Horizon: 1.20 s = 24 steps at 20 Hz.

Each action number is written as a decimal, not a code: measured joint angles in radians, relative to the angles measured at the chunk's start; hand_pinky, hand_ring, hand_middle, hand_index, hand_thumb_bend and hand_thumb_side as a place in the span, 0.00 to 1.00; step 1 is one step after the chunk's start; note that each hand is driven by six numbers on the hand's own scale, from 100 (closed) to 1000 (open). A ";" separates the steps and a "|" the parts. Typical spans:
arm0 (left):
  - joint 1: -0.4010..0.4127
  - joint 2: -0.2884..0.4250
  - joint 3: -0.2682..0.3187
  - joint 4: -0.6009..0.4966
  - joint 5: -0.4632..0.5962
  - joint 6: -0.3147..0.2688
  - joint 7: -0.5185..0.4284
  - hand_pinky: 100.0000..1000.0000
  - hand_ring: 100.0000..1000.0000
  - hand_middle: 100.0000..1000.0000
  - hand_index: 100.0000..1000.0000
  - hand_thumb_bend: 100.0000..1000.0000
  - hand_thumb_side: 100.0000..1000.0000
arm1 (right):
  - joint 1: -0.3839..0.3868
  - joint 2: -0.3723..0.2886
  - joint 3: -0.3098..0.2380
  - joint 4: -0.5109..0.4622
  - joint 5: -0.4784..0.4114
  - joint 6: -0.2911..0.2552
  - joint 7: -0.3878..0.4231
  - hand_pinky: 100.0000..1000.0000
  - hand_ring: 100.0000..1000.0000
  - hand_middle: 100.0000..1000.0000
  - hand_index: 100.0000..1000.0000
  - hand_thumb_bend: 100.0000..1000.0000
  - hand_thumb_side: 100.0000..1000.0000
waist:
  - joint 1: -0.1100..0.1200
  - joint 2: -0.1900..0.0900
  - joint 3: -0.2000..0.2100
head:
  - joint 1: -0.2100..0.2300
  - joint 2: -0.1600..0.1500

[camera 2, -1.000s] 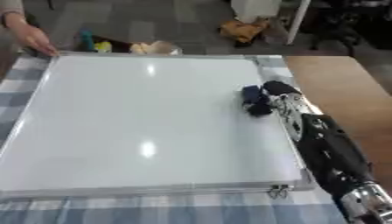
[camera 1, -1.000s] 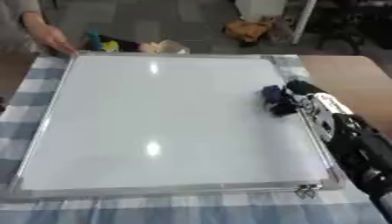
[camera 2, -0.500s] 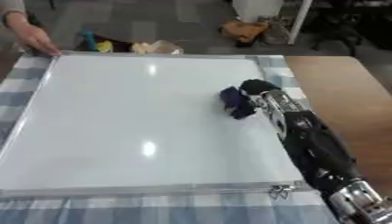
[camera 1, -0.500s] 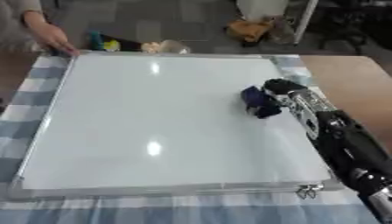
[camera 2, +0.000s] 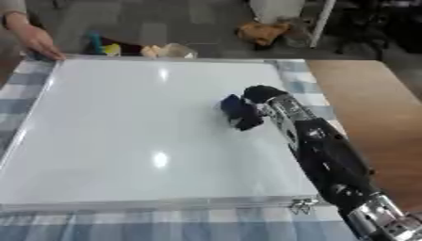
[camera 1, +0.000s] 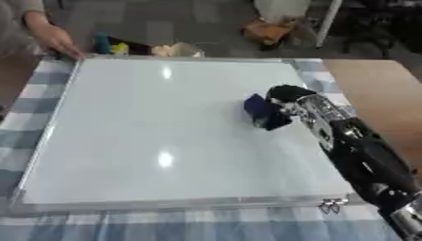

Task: Wipe the whiteboard clean with a brush.

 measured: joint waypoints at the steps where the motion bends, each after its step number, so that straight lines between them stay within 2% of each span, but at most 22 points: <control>1: 0.000 0.000 0.000 0.000 0.000 0.000 0.000 0.51 0.52 0.56 0.70 0.64 0.98 | 0.000 0.000 -0.006 0.006 0.001 0.006 0.001 0.64 0.60 0.53 0.39 0.00 0.66 | 0.000 0.000 -0.001 | 0.000 0.000; 15: 0.001 0.000 0.000 0.000 0.000 0.000 0.000 0.51 0.52 0.56 0.70 0.63 0.98 | -0.001 -0.031 -0.123 0.132 0.014 0.113 -0.044 0.62 0.59 0.52 0.39 0.00 0.65 | 0.000 -0.007 -0.009 | 0.001 0.000; 24: 0.001 0.000 0.000 0.000 0.000 0.000 0.000 0.51 0.51 0.56 0.70 0.63 0.98 | 0.010 -0.051 -0.139 0.153 -0.037 0.141 -0.071 0.62 0.59 0.52 0.39 0.00 0.65 | 0.000 -0.010 -0.013 | 0.003 0.000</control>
